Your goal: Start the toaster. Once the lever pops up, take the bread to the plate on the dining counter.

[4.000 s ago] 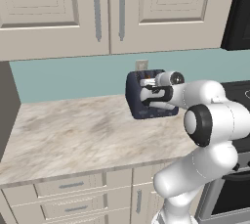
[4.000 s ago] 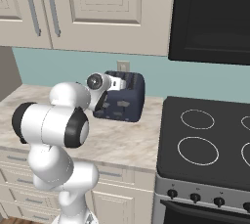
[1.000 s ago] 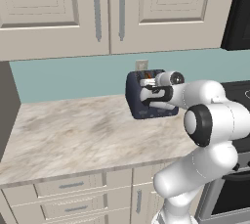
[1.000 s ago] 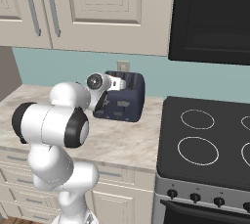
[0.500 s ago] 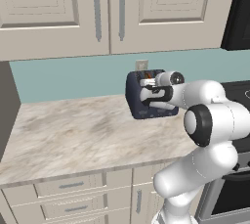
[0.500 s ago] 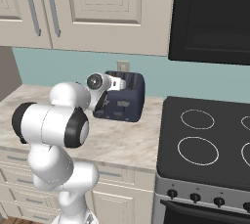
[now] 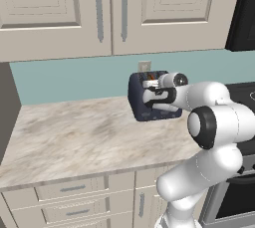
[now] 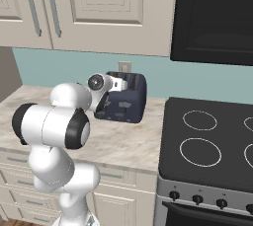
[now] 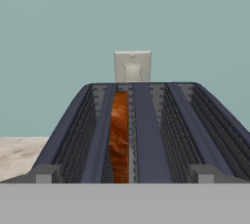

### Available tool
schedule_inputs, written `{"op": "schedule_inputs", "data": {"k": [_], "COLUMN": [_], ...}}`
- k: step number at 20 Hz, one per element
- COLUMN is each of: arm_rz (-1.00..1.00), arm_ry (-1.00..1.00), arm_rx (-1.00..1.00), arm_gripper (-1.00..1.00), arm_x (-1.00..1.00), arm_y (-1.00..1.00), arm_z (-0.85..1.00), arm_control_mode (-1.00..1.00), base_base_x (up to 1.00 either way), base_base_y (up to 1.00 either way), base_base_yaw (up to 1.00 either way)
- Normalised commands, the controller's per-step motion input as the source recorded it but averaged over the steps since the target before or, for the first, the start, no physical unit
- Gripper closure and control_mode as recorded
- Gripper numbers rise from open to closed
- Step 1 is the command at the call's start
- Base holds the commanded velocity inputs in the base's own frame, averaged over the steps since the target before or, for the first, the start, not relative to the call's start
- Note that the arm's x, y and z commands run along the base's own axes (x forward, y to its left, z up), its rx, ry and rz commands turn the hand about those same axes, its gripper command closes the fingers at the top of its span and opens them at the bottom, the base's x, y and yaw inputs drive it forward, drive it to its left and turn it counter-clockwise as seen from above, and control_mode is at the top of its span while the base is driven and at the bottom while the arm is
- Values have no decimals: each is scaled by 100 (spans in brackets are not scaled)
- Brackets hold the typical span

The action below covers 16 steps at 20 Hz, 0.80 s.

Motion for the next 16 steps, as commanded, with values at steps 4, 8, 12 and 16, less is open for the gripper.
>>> {"op": "schedule_inputs", "data": {"k": [4,8,12,16], "arm_rz": [0,0,0,0], "arm_ry": [0,0,0,0], "arm_rx": [0,0,0,0], "arm_gripper": [-100,-100,-100,-100], "arm_x": [6,17,19,10], "arm_y": [1,5,5,1], "arm_z": [0,0,0,0], "arm_control_mode": [-100,-100,-100,-100], "base_base_x": [0,0,0,0], "base_base_y": [0,0,0,0], "base_base_yaw": [0,0,0,0]}}
